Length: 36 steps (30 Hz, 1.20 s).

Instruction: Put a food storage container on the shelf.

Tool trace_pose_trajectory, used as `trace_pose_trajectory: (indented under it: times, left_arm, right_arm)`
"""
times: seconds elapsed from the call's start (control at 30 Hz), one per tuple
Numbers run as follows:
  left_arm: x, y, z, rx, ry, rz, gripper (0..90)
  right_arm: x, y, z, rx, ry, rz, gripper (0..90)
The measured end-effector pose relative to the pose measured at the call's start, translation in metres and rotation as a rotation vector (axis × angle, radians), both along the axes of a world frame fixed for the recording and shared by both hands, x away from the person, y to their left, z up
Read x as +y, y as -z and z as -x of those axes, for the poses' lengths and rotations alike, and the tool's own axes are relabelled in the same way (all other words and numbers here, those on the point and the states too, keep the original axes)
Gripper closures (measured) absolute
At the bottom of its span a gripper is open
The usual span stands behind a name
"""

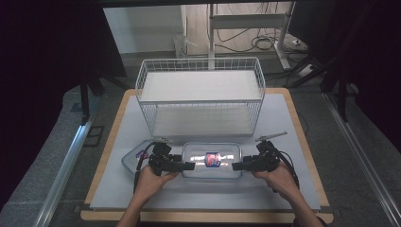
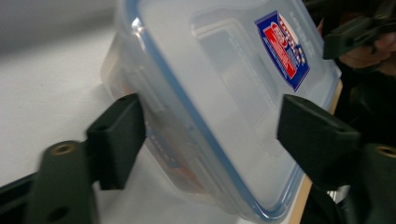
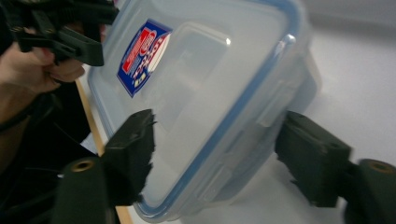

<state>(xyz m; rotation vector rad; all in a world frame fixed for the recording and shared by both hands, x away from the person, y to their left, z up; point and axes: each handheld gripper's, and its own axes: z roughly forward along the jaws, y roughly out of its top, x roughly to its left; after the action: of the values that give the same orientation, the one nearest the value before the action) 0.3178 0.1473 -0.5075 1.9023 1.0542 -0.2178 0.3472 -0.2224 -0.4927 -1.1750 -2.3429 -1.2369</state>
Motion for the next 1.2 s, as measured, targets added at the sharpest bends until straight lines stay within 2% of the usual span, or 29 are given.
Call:
trace_pose_trajectory:
  times: [0.07, 0.13, 0.23, 0.4, 0.6, 0.7, 0.8, 0.87, 0.9, 1.0, 1.2]
  left_arm:
    - [0.002, 0.000, 0.004, -0.012, -0.010, 0.016, 31.3]
    - [0.005, -0.001, 0.009, -0.027, -0.013, 0.030, 33.2]
    - [0.012, -0.001, 0.016, -0.033, -0.024, 0.074, 41.6]
    - [0.016, 0.002, 0.025, -0.042, -0.031, 0.115, 49.1]
    - [0.017, 0.003, 0.029, -0.045, -0.037, 0.123, 49.7]
    - [0.019, 0.005, 0.031, -0.047, -0.034, 0.132, 49.9]
    - [0.019, 0.005, 0.029, -0.040, -0.028, 0.131, 49.5]
    - [0.017, 0.008, 0.028, -0.020, -0.024, 0.128, 46.1]
    - [0.018, 0.010, 0.026, -0.010, -0.024, 0.143, 45.8]
    - [0.020, 0.012, 0.024, 0.016, -0.027, 0.166, 46.5]
    - [0.021, 0.010, 0.026, 0.039, -0.038, 0.170, 49.3]
  right_arm:
    - [-0.004, -0.001, 0.004, -0.009, 0.012, -0.024, 37.9]
    - [-0.006, -0.001, 0.006, -0.009, 0.015, -0.033, 39.9]
    - [-0.011, -0.003, 0.012, -0.017, 0.012, -0.062, 46.5]
    - [-0.014, -0.004, 0.022, -0.035, 0.006, -0.080, 49.5]
    - [-0.016, 0.002, 0.024, -0.001, 0.010, -0.106, 49.4]
    - [-0.016, 0.001, 0.025, -0.006, 0.009, -0.107, 49.7]
    - [-0.016, 0.001, 0.025, -0.006, 0.013, -0.108, 49.9]
    - [-0.016, 0.002, 0.025, 0.006, 0.019, -0.118, 49.6]
    - [-0.017, 0.003, 0.025, 0.014, 0.020, -0.118, 49.4]
    - [-0.017, 0.004, 0.024, 0.022, 0.019, -0.124, 49.4]
    - [-0.018, 0.005, 0.025, 0.040, 0.031, -0.143, 51.6]
